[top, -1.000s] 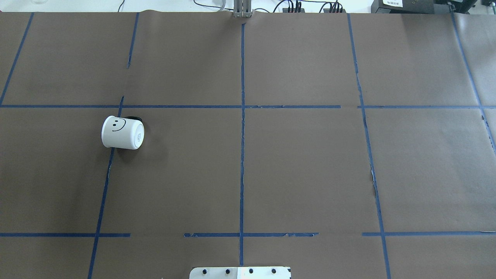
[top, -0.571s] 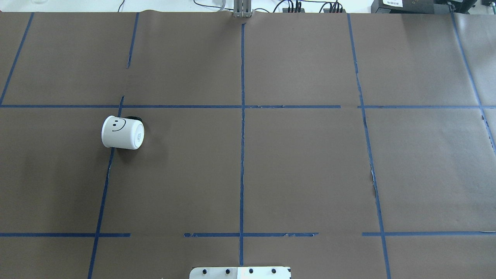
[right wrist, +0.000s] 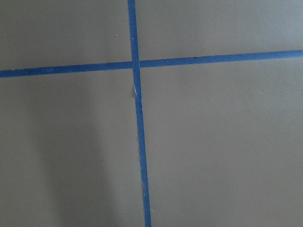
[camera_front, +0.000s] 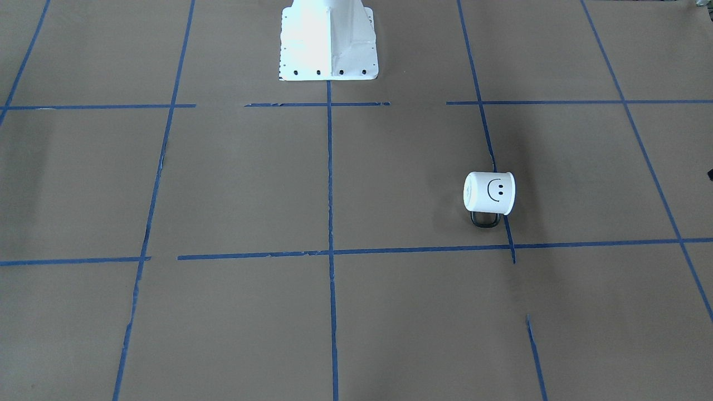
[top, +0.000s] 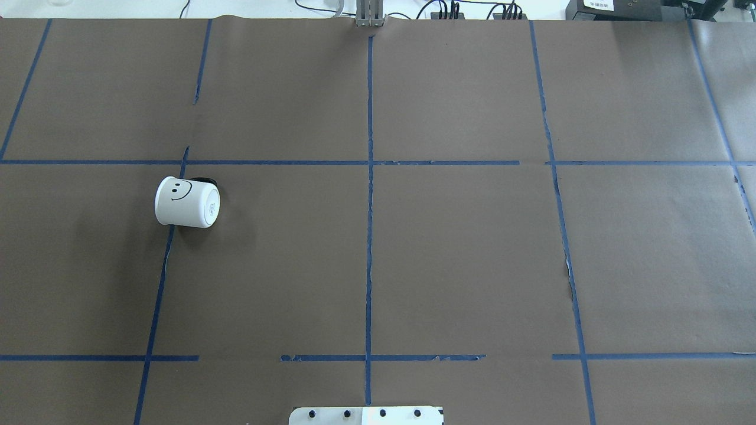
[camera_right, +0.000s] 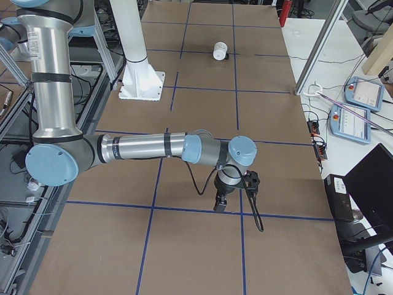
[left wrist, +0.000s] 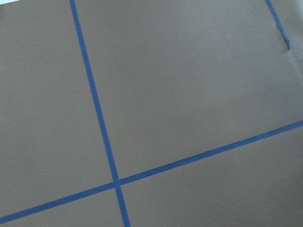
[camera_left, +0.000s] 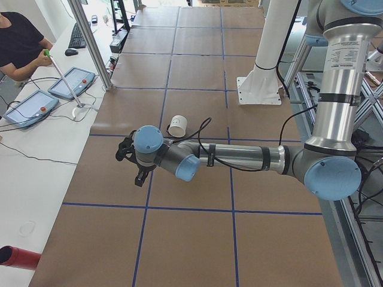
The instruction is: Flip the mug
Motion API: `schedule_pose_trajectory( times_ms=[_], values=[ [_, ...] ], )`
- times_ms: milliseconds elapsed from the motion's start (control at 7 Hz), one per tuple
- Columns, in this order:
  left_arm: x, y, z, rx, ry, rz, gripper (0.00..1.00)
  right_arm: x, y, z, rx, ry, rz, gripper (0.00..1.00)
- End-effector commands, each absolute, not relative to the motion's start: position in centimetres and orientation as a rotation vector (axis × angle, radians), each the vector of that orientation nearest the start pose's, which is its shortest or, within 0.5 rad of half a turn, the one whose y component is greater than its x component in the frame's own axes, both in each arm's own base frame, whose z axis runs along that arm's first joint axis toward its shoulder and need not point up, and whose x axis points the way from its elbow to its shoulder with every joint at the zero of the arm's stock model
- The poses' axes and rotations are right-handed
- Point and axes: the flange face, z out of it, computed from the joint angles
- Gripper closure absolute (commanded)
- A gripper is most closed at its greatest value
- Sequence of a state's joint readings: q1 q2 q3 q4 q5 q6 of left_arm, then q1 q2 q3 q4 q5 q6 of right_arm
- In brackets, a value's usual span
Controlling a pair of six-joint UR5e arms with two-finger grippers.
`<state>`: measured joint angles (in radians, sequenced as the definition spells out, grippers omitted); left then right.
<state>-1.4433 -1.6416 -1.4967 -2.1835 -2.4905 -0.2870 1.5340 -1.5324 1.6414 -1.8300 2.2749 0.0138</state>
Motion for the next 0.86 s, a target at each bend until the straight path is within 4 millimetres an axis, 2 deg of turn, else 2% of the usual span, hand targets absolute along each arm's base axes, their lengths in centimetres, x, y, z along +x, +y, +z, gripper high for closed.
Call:
schedule_pose_trajectory(
  times_ms=[0,286,571,714],
  values=[
    [6.9,-54.3,57.4,0.323,1.107,0.015,0.00,5.1,-49.6,63.5,-0.162,-0.699,0.031,0.00],
    [9.7,-55.1,55.4,0.256,1.157,-0.052,0.00,5.1,-49.6,63.5,-0.162,-0.699,0.031,0.00],
    [12.8,-54.4,54.4,0.199,1.228,-0.088,0.00,5.1,-49.5,63.5,-0.163,-0.699,0.031,0.00],
    [14.3,-53.6,54.6,0.194,1.283,-0.110,0.00,5.1,-49.6,63.5,-0.162,-0.699,0.031,0.00]
  ],
)
